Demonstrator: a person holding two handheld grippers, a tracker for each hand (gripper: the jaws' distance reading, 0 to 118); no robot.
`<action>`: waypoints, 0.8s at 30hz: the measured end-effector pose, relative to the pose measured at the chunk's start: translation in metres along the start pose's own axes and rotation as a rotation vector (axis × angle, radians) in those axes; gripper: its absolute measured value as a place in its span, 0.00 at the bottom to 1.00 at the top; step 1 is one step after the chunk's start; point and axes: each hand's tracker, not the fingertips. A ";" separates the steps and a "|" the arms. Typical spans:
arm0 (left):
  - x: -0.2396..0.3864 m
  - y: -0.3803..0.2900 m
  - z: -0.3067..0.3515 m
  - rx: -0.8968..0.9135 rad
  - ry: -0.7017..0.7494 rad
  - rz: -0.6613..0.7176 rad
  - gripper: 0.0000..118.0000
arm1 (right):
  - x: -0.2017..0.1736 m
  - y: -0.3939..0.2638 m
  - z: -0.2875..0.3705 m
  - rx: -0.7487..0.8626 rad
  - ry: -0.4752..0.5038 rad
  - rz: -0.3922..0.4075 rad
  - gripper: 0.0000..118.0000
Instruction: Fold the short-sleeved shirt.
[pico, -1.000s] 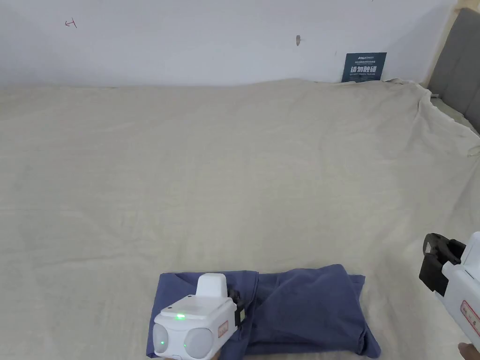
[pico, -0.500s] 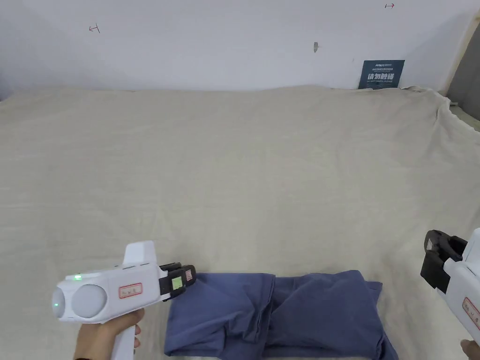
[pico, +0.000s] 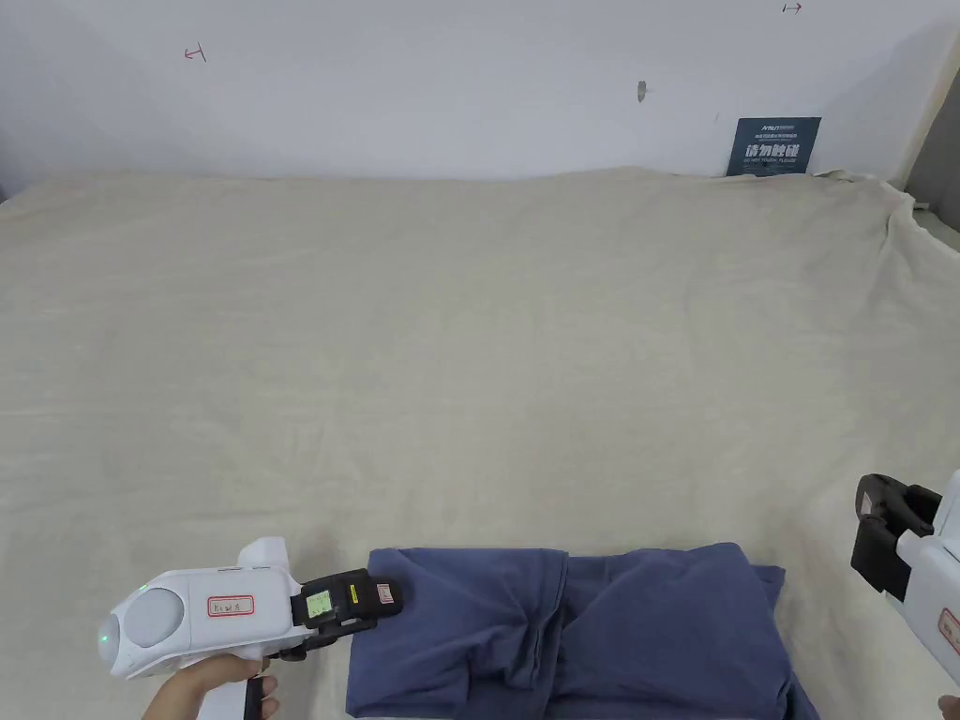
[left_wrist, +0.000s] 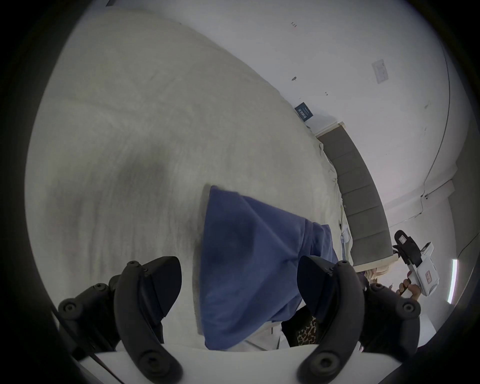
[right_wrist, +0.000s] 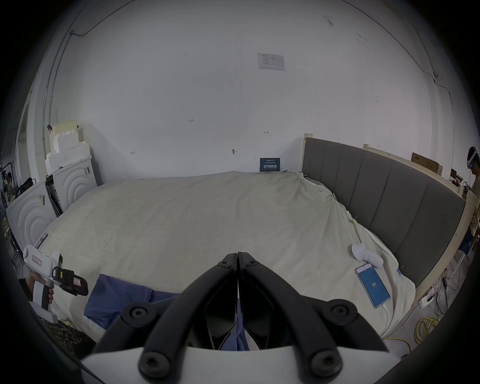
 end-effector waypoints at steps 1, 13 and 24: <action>-0.002 0.001 -0.004 -0.015 -0.003 -0.003 0.79 | 0.000 0.000 0.000 -0.002 -0.002 0.003 0.00; 0.003 0.000 -0.038 -0.082 0.035 -0.089 0.17 | 0.003 0.000 -0.004 -0.016 -0.022 0.005 0.00; 0.037 0.002 -0.001 -0.020 0.118 -0.167 0.03 | 0.001 0.003 -0.006 -0.007 -0.009 -0.004 0.00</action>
